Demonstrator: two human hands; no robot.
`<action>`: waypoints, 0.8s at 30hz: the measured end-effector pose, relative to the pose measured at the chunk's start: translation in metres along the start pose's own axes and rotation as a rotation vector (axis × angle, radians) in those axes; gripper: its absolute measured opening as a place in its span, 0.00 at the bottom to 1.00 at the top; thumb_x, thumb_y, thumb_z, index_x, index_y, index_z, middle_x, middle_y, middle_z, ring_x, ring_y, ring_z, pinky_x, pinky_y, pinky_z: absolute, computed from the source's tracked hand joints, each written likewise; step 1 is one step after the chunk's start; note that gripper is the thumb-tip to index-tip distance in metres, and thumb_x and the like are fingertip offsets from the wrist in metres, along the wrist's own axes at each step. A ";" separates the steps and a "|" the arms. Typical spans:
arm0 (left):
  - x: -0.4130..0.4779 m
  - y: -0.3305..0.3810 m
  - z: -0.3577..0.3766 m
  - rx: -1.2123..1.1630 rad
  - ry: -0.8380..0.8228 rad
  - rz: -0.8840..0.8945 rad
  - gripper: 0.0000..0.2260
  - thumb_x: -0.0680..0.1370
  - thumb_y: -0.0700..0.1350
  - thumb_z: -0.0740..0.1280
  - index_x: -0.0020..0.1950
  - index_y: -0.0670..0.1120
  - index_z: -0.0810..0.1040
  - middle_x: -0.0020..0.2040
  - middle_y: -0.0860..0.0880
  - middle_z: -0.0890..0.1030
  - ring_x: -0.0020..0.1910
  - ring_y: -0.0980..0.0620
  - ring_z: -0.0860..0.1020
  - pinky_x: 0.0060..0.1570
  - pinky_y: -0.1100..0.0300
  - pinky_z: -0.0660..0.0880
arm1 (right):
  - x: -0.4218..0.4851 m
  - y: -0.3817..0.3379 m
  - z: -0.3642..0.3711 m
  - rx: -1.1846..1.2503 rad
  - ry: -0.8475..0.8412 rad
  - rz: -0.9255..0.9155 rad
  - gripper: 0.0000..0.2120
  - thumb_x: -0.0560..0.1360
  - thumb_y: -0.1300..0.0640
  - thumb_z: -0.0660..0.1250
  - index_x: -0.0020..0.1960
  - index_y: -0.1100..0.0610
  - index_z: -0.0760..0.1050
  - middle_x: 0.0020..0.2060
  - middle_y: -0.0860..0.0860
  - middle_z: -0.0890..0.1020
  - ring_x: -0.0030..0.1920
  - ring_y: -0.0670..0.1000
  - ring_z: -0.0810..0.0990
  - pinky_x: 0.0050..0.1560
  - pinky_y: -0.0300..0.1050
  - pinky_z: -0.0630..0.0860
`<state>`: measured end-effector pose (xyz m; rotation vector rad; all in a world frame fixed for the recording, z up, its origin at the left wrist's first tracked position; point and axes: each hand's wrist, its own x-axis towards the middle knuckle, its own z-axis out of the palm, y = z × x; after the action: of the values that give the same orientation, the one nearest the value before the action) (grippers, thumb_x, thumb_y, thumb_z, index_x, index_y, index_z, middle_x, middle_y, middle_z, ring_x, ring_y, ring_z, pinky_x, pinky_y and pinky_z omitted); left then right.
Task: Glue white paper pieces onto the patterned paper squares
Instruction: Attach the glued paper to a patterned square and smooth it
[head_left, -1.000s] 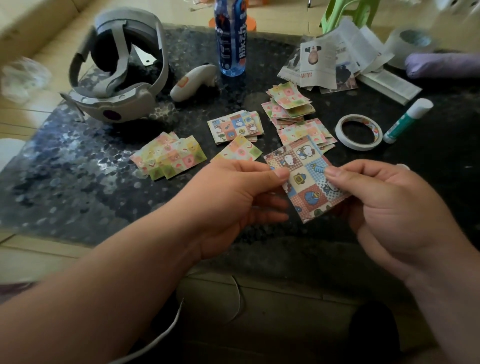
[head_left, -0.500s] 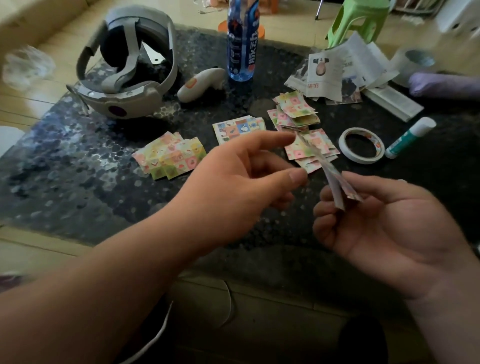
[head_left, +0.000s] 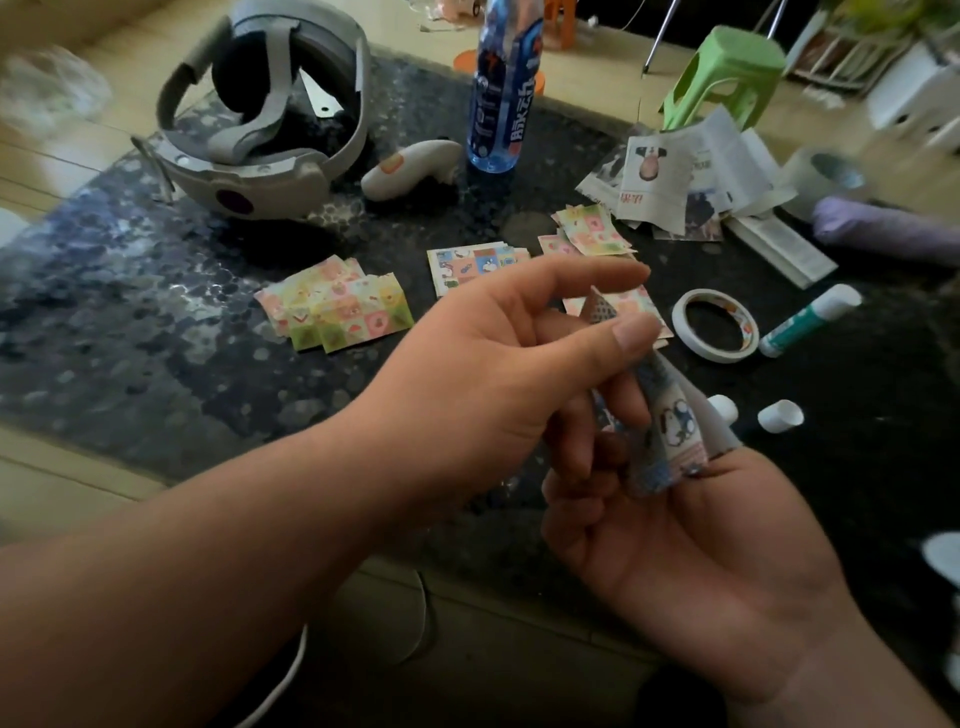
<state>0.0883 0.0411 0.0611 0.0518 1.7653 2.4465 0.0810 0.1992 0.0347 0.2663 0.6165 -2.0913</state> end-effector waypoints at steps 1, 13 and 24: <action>0.000 0.000 0.000 -0.031 -0.002 -0.015 0.16 0.75 0.45 0.69 0.61 0.43 0.77 0.32 0.44 0.81 0.21 0.48 0.72 0.26 0.60 0.70 | 0.000 0.001 0.002 -0.029 0.032 -0.009 0.07 0.71 0.53 0.71 0.46 0.53 0.85 0.38 0.51 0.80 0.39 0.47 0.75 0.40 0.42 0.72; 0.003 -0.003 -0.003 -0.021 0.043 -0.027 0.13 0.69 0.45 0.73 0.49 0.42 0.78 0.30 0.44 0.80 0.21 0.51 0.71 0.23 0.63 0.69 | 0.001 0.004 0.013 -0.105 0.163 -0.023 0.13 0.72 0.50 0.65 0.36 0.55 0.84 0.36 0.51 0.80 0.34 0.46 0.71 0.34 0.40 0.70; 0.002 0.009 -0.020 0.221 -0.048 0.015 0.06 0.72 0.38 0.73 0.47 0.40 0.79 0.36 0.38 0.84 0.28 0.43 0.82 0.28 0.55 0.79 | -0.012 -0.008 0.007 0.089 0.205 -0.107 0.18 0.74 0.44 0.68 0.45 0.60 0.84 0.41 0.55 0.80 0.35 0.51 0.76 0.33 0.45 0.74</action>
<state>0.0840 0.0202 0.0631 0.1437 2.0114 2.2285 0.0815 0.2082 0.0481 0.5131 0.6716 -2.2150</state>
